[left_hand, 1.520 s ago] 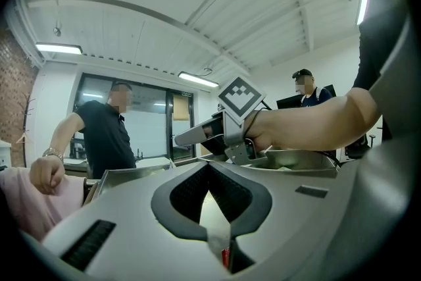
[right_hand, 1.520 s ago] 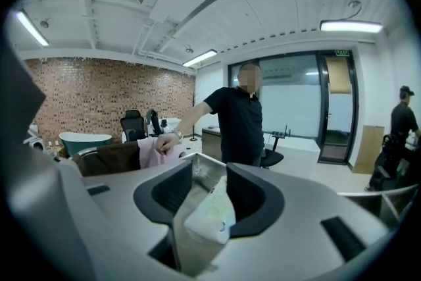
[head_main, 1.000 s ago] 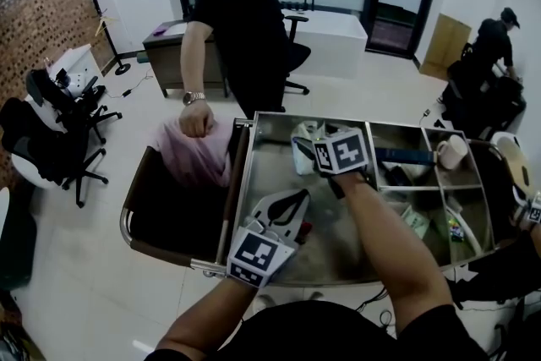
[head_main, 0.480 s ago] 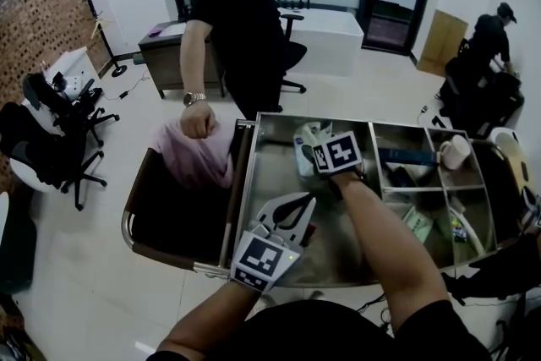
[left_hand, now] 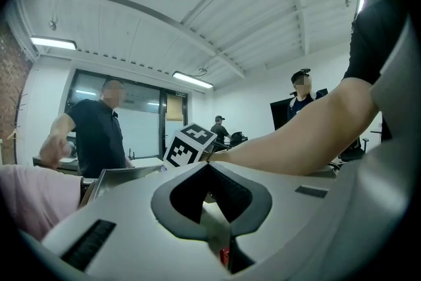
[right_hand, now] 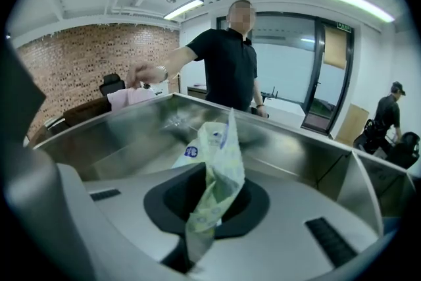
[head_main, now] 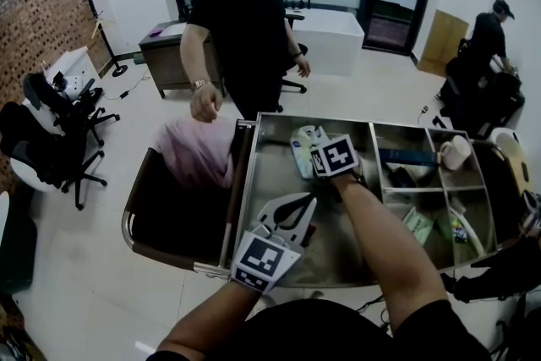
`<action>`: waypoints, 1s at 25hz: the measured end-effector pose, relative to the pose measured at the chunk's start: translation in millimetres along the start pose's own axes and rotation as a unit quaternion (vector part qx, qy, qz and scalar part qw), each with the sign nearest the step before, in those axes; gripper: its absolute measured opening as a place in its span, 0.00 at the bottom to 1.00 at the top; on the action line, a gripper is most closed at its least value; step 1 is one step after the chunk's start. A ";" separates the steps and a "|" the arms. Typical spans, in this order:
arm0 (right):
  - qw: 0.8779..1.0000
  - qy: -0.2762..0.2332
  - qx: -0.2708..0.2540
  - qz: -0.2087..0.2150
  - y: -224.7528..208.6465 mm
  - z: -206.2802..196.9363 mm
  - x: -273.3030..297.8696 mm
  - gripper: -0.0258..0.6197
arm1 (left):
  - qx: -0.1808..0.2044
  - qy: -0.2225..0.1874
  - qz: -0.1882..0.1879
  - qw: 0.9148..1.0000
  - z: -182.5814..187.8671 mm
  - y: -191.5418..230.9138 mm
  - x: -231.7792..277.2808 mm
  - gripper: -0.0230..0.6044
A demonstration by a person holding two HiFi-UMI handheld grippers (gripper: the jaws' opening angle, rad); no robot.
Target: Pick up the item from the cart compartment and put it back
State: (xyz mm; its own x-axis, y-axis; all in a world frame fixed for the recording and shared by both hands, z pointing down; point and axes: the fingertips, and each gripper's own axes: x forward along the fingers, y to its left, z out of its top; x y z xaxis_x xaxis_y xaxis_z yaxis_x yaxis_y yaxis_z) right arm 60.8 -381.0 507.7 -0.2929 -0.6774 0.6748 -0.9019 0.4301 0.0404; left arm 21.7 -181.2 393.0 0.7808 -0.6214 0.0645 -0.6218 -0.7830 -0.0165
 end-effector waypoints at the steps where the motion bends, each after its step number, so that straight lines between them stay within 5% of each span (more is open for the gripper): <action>1: 1.000 -0.001 0.001 0.000 -0.2 -0.2 -1.5 0.10 | -0.001 0.000 0.001 1.000 0.2 0.3 -0.1 0.04; 12: 0.995 -0.077 0.059 0.021 1.1 15.3 -46.1 0.07 | -0.001 0.004 0.013 1.000 -2.8 5.1 -2.2 0.04; 25: 0.969 -0.215 0.099 0.064 18.5 31.4 -152.6 0.07 | -0.004 -0.003 0.033 0.999 1.3 10.6 -6.0 0.04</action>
State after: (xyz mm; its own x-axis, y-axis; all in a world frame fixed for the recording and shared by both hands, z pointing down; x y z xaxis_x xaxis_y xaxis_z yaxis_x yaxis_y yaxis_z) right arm 78.9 -288.5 382.3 -0.4730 -0.8309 0.2928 -0.8804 0.4327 -0.1943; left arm 10.5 -185.8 391.2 0.7382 -0.6722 0.0574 -0.6727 -0.7398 -0.0121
